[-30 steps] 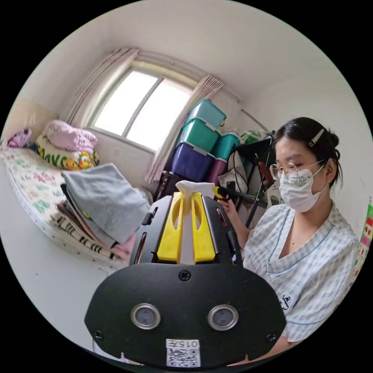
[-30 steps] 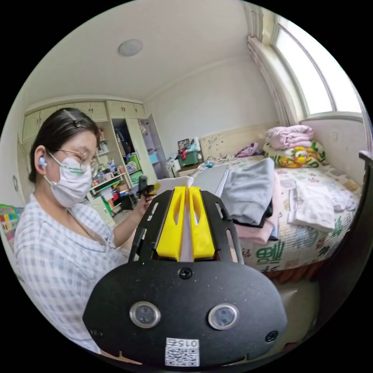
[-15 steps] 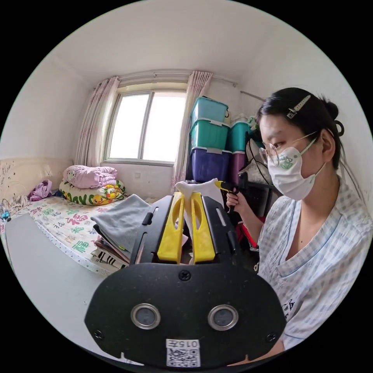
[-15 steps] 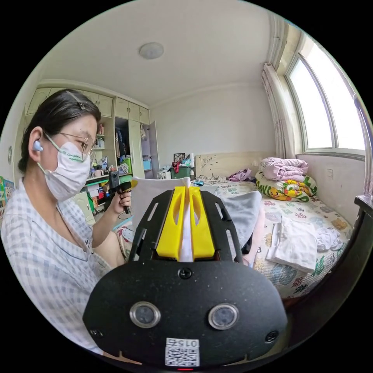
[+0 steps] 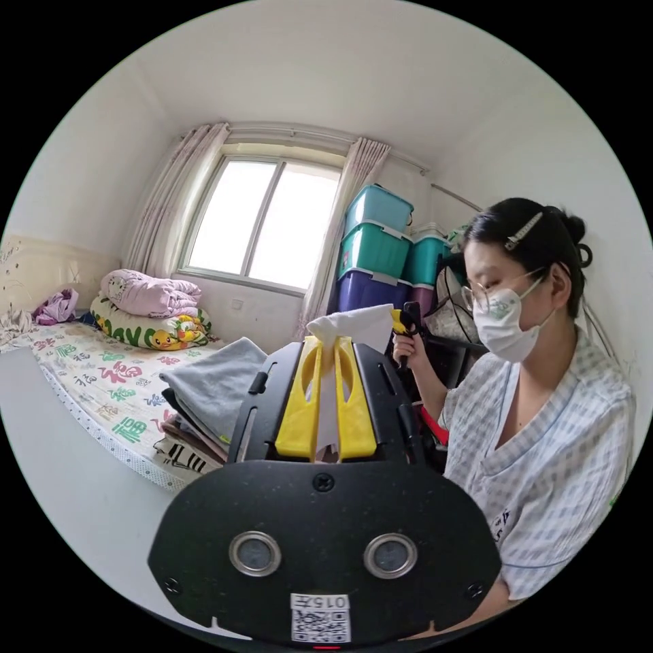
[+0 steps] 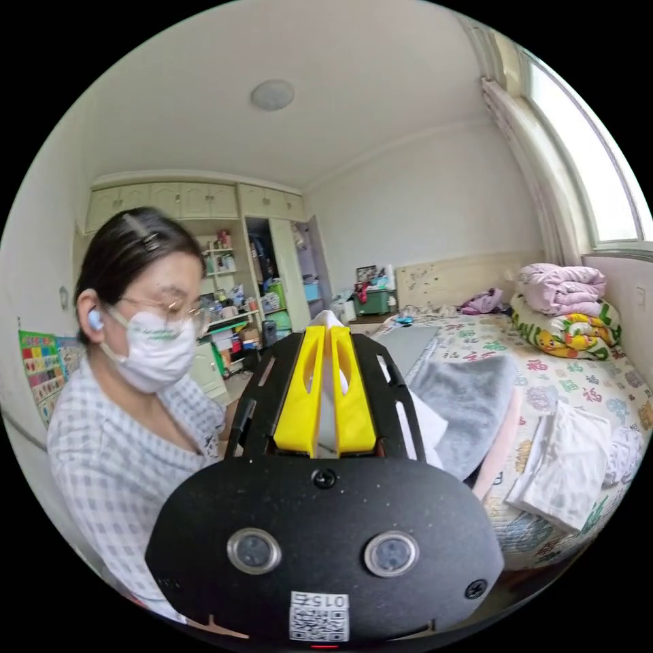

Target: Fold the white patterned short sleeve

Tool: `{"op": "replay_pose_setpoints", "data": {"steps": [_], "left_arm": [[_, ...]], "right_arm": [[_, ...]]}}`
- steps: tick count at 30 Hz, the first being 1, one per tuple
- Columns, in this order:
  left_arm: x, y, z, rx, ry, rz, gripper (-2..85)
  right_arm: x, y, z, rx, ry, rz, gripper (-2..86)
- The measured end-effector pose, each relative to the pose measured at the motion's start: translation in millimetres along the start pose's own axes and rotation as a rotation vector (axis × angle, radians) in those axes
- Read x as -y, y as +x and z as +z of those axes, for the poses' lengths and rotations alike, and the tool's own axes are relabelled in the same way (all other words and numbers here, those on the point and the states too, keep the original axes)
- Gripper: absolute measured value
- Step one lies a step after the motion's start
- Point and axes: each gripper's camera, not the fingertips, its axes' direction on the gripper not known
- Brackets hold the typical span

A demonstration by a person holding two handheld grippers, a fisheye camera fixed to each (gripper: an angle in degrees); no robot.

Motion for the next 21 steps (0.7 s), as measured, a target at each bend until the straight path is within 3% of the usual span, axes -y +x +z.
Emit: {"op": "replay_pose_setpoints", "data": {"steps": [5,11,21], "left_arm": [[-17.0,24.8,-26.6,-0.080,-0.072,0.049,0.6],[-45.9,56.4,2.6,-0.203,-0.315,0.100,0.8],[-164.8,99.3,101.7,-0.822,-0.651,-0.064,0.8]], "right_arm": [[-87.8,-75.0,-29.5,0.224,-0.120,-0.031,0.2],[-207.1,-147.5,-82.1,0.138,-0.268,-0.066,0.3],[-243.4,-116.2,-171.3,0.266,-0.354,0.005,0.4]]}}
